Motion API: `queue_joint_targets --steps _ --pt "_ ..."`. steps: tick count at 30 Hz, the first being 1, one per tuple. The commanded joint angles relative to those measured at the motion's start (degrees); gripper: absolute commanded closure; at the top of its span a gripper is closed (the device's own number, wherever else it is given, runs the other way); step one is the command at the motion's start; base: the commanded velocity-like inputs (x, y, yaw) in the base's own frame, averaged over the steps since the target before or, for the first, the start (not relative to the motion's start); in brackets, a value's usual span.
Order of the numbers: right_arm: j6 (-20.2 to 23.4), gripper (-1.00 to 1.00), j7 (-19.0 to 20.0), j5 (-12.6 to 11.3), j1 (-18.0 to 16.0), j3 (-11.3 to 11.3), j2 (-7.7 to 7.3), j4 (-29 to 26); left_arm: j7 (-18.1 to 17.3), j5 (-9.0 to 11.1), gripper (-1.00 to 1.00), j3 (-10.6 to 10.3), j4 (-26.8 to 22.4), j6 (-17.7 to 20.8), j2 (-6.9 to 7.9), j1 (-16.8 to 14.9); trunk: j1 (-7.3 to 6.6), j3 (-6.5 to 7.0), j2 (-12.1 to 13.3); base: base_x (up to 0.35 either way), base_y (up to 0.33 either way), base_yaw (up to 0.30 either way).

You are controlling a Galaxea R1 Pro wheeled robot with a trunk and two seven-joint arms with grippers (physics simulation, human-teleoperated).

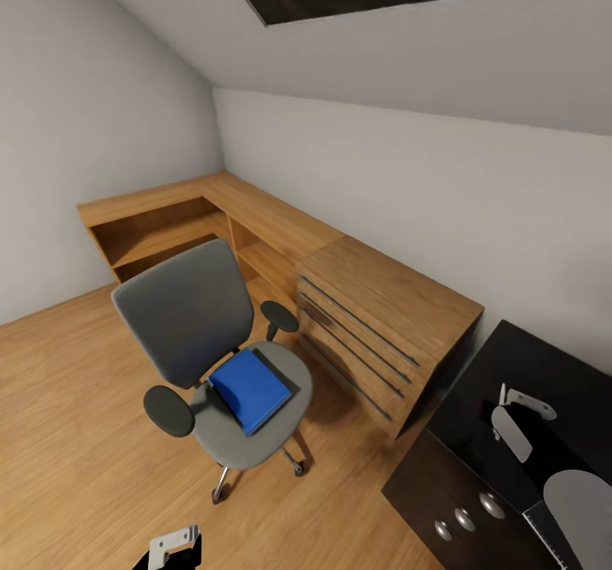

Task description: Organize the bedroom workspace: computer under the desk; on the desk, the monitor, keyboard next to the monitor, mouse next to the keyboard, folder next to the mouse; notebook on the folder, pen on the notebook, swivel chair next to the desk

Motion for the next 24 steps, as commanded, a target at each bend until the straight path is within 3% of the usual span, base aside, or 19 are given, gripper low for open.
queue_joint_targets --steps 1,9,24 --pt "0.3 1.00 -0.4 -0.4 0.0 0.2 -0.03 -0.2 0.4 0.0 -1.00 -0.4 -0.2 -0.3 0.00 -0.1 0.04 -0.12 -0.1 0.000 0.000 0.000" --pt "0.3 1.00 -0.3 -0.4 0.0 0.3 0.00 -0.7 0.4 0.0 -1.00 -0.4 -0.1 -0.3 -0.02 -0.1 0.04 -0.12 -0.1 0.000 0.000 0.000" --pt "0.3 1.00 -0.2 -0.4 0.0 0.3 0.00 -0.8 0.4 0.0 -1.00 -0.4 -0.1 -0.3 -0.02 -0.1 3.33 -2.81 -6.1 0.000 0.000 0.000"
